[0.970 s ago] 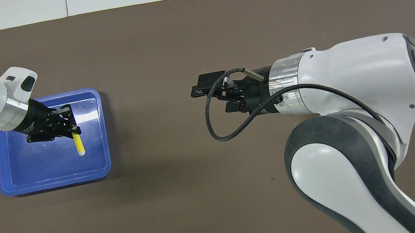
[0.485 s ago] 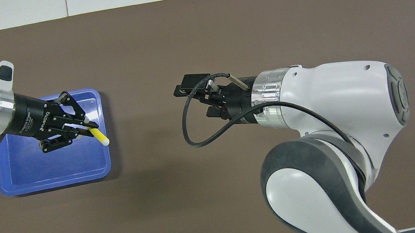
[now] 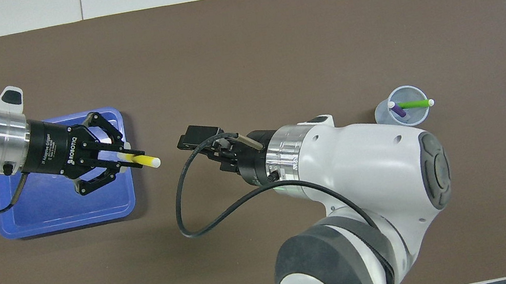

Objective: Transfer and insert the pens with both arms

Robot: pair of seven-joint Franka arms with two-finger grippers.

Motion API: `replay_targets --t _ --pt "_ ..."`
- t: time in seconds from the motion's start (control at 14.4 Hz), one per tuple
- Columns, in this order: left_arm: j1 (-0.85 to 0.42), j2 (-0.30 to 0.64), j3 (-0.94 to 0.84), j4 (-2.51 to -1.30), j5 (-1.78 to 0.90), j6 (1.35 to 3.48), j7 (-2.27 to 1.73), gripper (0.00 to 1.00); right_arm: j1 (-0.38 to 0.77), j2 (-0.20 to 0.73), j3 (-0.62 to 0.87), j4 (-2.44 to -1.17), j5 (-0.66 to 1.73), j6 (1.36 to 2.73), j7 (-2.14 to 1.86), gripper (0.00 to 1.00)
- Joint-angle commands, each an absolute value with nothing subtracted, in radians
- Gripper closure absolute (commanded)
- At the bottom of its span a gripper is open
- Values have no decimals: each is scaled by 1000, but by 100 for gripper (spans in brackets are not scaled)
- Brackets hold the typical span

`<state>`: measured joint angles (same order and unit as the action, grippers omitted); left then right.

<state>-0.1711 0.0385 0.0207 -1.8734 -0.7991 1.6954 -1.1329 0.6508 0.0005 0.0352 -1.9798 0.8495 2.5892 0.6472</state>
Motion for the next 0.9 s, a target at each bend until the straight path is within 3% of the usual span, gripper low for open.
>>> replay_targets --t 0.0,0.28,0.83 --pt "-233 -60 28 -1994 -842 1817 -1264 100 658 -8 34 -1991 874 2600 647 6" --pt "-256 -144 26 -2098 -877 1894 -1360 100 683 -8 34 -1990 859 2594 629 17" --pt "-290 -178 25 -2123 -884 1908 -1408 100 681 6 34 -1973 810 2588 584 37"
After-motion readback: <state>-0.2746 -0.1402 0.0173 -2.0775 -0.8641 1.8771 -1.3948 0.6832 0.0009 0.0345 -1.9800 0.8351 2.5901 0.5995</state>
